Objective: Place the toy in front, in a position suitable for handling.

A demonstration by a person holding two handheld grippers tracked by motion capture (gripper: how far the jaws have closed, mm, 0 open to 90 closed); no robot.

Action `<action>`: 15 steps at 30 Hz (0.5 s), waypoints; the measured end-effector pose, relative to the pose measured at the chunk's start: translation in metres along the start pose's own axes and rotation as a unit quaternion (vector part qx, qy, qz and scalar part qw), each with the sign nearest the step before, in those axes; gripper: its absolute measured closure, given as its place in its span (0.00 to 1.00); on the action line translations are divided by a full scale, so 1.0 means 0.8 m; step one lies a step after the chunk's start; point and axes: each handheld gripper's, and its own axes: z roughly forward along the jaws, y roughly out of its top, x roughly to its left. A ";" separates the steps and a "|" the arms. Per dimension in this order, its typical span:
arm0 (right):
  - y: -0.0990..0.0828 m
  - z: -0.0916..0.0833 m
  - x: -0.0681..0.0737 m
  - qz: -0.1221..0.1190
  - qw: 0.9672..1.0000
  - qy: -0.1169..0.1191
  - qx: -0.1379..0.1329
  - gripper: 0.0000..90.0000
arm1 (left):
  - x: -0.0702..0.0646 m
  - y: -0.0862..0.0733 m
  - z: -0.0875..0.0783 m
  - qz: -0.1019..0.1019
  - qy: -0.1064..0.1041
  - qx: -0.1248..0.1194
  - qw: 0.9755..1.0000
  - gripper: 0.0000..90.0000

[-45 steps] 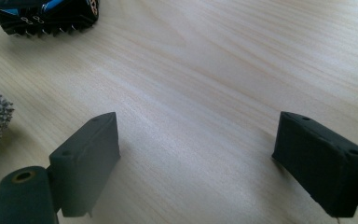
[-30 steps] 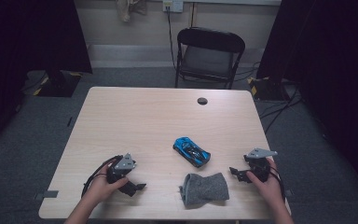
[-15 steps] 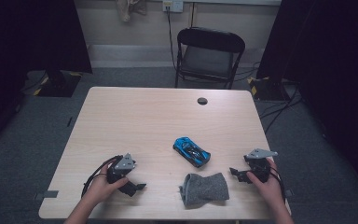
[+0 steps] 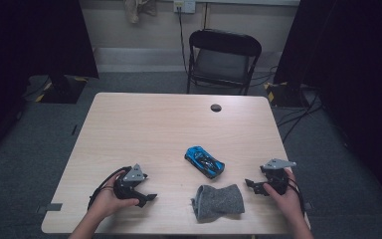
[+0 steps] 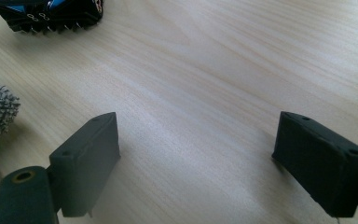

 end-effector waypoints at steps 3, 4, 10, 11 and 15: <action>0.000 0.000 0.000 0.000 1.000 0.000 0.000 0.15 | -0.004 0.002 0.001 0.006 -0.006 0.006 1.000 0.19; 0.000 0.000 0.000 0.000 1.000 0.000 0.000 0.15 | -0.005 0.003 0.001 0.005 -0.008 0.010 1.000 0.19; 0.000 0.000 0.000 0.000 1.000 0.000 0.000 0.15 | -0.016 0.020 -0.003 0.013 -0.023 0.006 1.000 0.18; 0.000 0.000 0.000 0.000 1.000 0.000 0.000 0.15 | -0.016 0.020 -0.003 0.013 -0.023 0.006 1.000 0.18; 0.000 0.000 0.000 0.000 1.000 0.000 0.000 0.15 | -0.028 0.041 -0.003 0.015 -0.043 -0.008 0.999 0.19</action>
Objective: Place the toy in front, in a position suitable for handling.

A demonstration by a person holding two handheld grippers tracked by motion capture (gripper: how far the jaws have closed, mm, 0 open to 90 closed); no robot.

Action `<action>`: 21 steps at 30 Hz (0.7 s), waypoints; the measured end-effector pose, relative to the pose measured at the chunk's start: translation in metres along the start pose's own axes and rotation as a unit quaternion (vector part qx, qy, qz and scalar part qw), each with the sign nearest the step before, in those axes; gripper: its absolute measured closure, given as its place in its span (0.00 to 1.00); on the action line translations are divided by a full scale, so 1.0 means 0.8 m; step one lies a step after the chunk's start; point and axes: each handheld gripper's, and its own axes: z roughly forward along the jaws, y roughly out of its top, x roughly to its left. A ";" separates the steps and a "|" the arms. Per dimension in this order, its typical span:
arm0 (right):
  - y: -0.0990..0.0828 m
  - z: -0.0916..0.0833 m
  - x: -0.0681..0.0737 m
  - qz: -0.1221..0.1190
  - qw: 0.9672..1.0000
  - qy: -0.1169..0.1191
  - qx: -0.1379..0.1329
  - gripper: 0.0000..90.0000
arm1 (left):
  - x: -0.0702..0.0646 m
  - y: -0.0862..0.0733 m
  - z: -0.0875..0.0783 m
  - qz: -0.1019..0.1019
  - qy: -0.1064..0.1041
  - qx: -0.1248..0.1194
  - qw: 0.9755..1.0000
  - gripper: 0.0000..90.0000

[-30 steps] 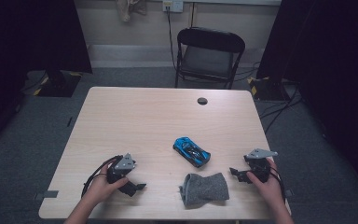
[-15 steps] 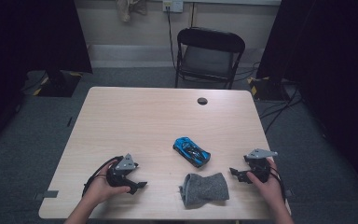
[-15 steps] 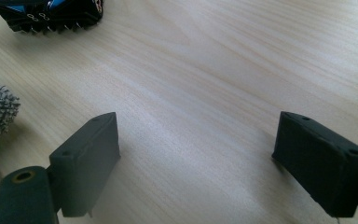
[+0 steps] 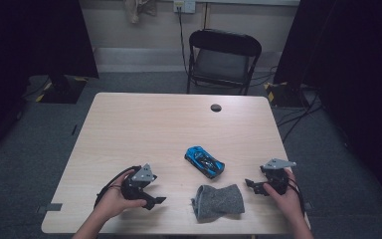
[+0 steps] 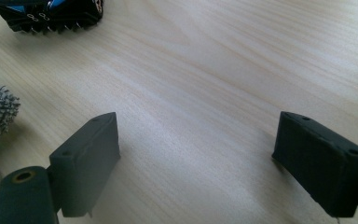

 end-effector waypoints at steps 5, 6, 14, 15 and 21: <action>0.000 0.000 0.000 0.000 1.000 0.000 0.000 0.15 | -0.022 0.033 0.008 0.019 -0.030 -0.010 0.999 0.19; 0.000 0.000 0.000 0.000 1.000 0.000 0.000 0.15 | -0.027 0.038 0.010 0.029 -0.033 -0.009 0.999 0.18; 0.000 0.000 0.000 0.000 1.000 0.000 0.000 0.15 | -0.052 0.067 0.032 0.062 -0.061 0.002 0.996 0.19; 0.000 0.000 0.000 0.000 1.000 0.000 0.000 0.15 | -0.056 0.073 0.039 0.067 -0.066 0.006 0.996 0.19; 0.000 0.000 0.000 0.000 1.000 0.000 0.000 0.15 | -0.073 0.094 0.056 0.088 -0.089 0.006 0.992 0.19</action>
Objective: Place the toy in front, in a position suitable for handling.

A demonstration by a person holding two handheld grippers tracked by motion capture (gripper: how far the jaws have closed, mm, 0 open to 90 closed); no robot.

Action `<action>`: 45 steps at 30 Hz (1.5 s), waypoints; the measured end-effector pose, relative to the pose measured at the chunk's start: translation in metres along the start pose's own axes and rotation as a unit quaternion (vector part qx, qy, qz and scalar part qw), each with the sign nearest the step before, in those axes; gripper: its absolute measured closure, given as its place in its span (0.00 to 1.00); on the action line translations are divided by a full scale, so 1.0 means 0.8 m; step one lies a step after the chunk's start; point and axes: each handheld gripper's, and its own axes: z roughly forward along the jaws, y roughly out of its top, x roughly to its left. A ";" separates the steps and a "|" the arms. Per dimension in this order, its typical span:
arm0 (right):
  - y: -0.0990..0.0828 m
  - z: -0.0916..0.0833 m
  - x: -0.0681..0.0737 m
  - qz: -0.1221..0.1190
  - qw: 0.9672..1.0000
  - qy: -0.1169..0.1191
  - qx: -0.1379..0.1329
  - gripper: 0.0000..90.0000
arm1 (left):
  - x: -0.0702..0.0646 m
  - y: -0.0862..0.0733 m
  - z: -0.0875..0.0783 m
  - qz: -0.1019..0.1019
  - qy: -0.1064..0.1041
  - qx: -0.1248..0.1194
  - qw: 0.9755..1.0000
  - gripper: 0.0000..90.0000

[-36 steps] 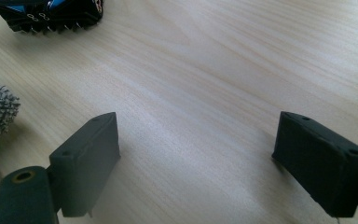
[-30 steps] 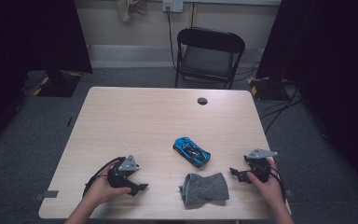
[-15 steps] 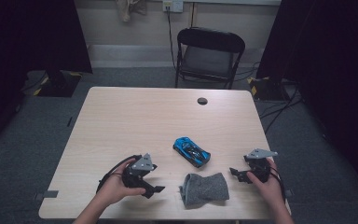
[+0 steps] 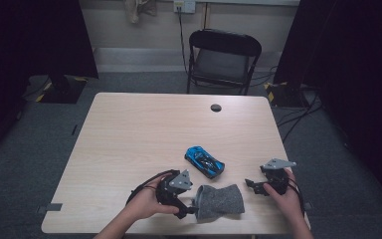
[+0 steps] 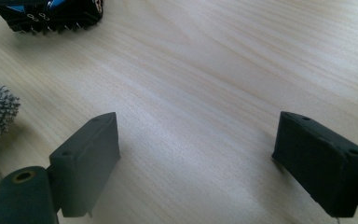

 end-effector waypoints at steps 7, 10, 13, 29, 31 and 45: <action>0.000 0.000 0.000 0.000 1.000 0.000 0.000 0.15 | -0.007 0.025 0.031 0.001 -0.027 -0.012 1.000 0.19; 0.000 0.000 0.000 0.000 1.000 0.000 0.000 0.15 | -0.010 0.032 0.043 0.011 -0.035 -0.014 0.999 0.19; 0.000 0.000 0.000 0.000 1.000 0.000 -0.001 0.15 | -0.011 0.039 0.055 0.014 -0.041 -0.011 0.999 0.20; 0.000 0.000 0.000 0.001 1.000 0.000 0.000 0.15 | -0.006 0.046 0.094 0.018 -0.043 0.006 0.999 0.28; 0.000 0.000 0.000 0.001 1.000 0.000 0.000 0.15 | -0.006 0.047 0.095 0.025 -0.042 0.011 0.999 0.28; 0.000 0.000 0.000 0.000 1.000 0.000 0.000 0.15 | -0.002 0.027 0.103 0.058 -0.034 -0.016 0.998 0.48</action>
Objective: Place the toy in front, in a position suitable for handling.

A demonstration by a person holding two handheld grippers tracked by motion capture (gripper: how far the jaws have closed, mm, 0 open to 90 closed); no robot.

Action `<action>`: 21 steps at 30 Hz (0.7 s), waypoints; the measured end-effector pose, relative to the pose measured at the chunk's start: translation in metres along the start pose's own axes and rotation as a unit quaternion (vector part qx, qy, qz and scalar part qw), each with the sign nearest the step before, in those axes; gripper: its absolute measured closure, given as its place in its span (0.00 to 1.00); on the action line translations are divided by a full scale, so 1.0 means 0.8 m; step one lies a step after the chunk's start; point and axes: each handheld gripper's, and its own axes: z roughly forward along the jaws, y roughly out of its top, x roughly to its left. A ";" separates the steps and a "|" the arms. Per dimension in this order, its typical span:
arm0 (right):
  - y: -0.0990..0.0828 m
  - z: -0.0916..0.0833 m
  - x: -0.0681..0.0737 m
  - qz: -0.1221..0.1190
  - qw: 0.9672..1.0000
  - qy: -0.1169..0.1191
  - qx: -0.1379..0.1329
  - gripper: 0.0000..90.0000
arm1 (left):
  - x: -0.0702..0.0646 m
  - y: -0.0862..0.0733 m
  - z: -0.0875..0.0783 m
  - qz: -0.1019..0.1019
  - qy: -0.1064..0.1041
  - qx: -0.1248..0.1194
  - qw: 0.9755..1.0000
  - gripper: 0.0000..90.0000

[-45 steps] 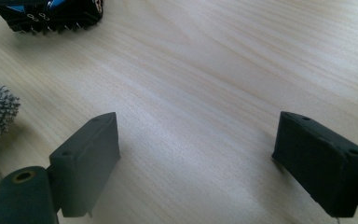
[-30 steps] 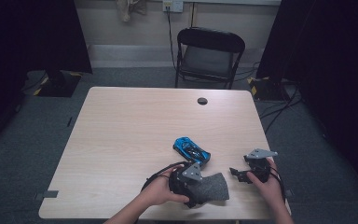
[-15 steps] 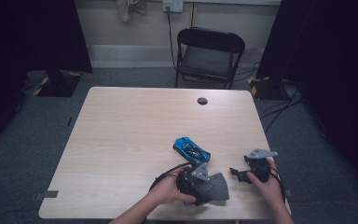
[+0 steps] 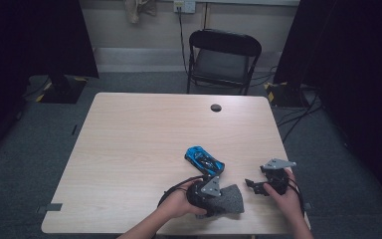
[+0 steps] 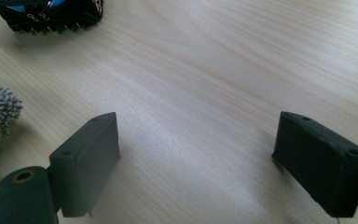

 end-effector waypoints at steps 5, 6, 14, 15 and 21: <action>0.000 0.000 0.000 -0.001 1.000 0.000 0.000 0.15 | -0.001 0.004 -0.005 -0.019 0.009 0.013 1.000 0.60; 0.000 0.000 0.000 -0.001 1.000 0.000 0.000 0.15 | -0.001 0.004 -0.005 -0.019 0.009 0.013 1.000 0.62; 0.000 0.000 0.000 0.000 1.000 0.000 0.000 0.15 | 0.002 0.002 -0.014 -0.078 0.001 0.006 0.997 0.77; 0.000 0.000 0.000 0.000 1.000 0.000 0.000 0.15 | 0.003 0.002 -0.018 -0.085 0.006 0.006 0.996 0.77; 0.000 0.000 0.000 -0.001 1.000 -0.001 0.000 0.15 | 0.016 -0.005 -0.053 -0.114 0.033 -0.002 0.993 0.79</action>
